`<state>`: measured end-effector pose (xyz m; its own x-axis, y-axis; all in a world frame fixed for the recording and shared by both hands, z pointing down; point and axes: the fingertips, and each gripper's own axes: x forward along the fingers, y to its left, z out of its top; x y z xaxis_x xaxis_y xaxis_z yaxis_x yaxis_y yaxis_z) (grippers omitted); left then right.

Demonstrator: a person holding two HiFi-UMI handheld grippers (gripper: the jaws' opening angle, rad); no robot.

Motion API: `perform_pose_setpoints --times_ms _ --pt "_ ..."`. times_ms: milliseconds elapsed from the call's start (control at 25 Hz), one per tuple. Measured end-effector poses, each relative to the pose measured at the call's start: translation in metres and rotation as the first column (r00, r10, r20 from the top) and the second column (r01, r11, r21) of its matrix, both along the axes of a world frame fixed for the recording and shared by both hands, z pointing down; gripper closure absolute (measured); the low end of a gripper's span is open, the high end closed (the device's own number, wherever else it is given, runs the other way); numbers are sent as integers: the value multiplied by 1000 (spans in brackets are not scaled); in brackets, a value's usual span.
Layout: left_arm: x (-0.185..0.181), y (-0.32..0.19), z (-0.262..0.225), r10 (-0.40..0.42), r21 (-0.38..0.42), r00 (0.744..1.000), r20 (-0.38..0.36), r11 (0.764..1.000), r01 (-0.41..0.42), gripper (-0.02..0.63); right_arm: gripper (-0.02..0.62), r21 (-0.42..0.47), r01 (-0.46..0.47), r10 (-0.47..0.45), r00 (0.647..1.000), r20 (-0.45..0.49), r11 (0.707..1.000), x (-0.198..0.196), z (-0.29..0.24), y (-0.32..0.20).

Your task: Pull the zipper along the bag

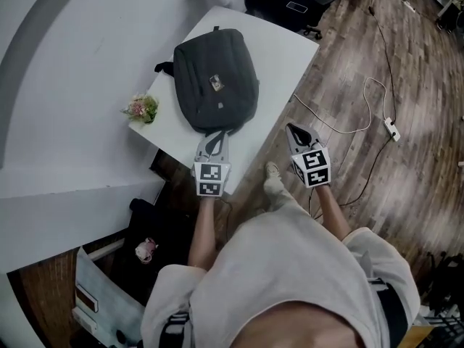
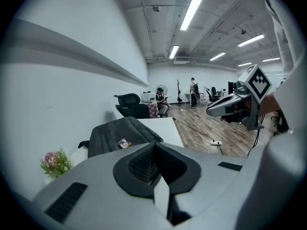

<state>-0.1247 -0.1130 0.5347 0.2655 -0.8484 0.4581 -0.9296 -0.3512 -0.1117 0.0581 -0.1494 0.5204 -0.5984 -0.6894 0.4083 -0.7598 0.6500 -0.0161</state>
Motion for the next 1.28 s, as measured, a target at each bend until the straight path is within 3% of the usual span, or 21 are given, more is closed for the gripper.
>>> perform_pose_setpoints --times_ms 400,760,1040,1280 --pt "4 -51 40 42 -101 994 102 994 -32 580 581 -91 99 -99 995 0 991 -15 36 -65" --pt "0 -61 70 127 -195 959 252 978 -79 580 581 -123 157 -160 987 -10 980 -32 66 -98" --pt "-3 -58 93 308 -258 887 345 939 -226 580 581 -157 162 -169 985 -35 974 -47 84 -101" --pt "-8 -49 115 465 -333 804 370 874 -353 574 581 -149 134 -143 988 -51 980 -59 90 -98"
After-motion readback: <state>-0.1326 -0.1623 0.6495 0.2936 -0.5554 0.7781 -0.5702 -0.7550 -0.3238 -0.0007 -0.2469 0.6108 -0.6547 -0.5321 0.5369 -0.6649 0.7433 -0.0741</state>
